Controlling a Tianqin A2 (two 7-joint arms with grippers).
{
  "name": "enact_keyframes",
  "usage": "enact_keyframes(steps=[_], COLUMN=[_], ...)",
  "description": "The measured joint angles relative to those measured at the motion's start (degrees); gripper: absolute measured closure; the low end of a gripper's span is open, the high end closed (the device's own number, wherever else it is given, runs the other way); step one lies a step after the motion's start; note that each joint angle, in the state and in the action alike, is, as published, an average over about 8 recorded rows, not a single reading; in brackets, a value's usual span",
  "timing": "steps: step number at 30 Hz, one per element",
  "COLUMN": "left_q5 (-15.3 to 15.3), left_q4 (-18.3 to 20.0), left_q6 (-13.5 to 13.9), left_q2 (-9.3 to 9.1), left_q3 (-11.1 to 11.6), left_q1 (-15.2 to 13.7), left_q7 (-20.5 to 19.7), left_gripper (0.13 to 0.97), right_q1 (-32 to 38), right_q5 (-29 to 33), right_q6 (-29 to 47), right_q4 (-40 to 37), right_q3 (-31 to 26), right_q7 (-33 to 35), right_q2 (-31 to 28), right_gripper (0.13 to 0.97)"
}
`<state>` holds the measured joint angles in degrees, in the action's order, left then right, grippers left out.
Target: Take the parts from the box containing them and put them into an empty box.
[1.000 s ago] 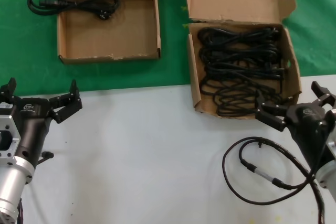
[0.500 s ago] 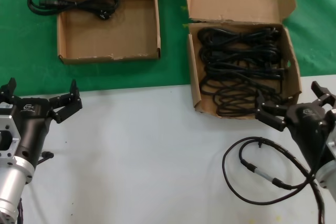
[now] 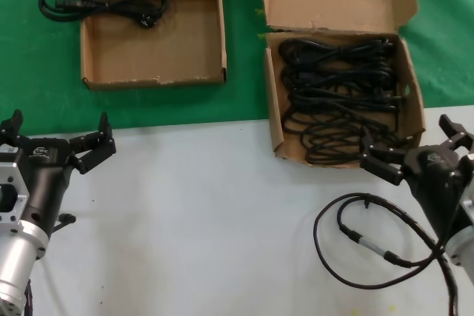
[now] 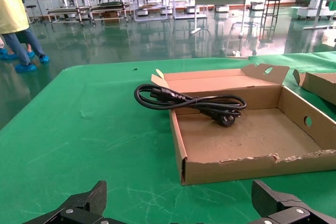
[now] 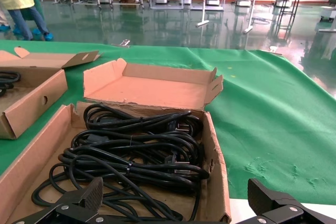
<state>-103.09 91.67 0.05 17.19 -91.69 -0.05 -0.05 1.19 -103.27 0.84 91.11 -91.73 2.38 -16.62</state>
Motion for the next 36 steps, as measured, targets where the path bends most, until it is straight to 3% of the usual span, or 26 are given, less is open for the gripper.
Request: enact_keyframes(steps=[36], left_q5=[0.0], left_q4=[0.0], left_q6=[0.0], left_q2=[0.0], left_q3=[0.0], left_q1=[0.0], left_q7=[0.0], left_gripper=[0.132], right_q1=[0.0], right_q5=[0.0], right_q6=[0.0], right_q4=[0.0], right_q3=[0.0], right_q7=[0.0], right_q2=[0.0], right_gripper=[0.129])
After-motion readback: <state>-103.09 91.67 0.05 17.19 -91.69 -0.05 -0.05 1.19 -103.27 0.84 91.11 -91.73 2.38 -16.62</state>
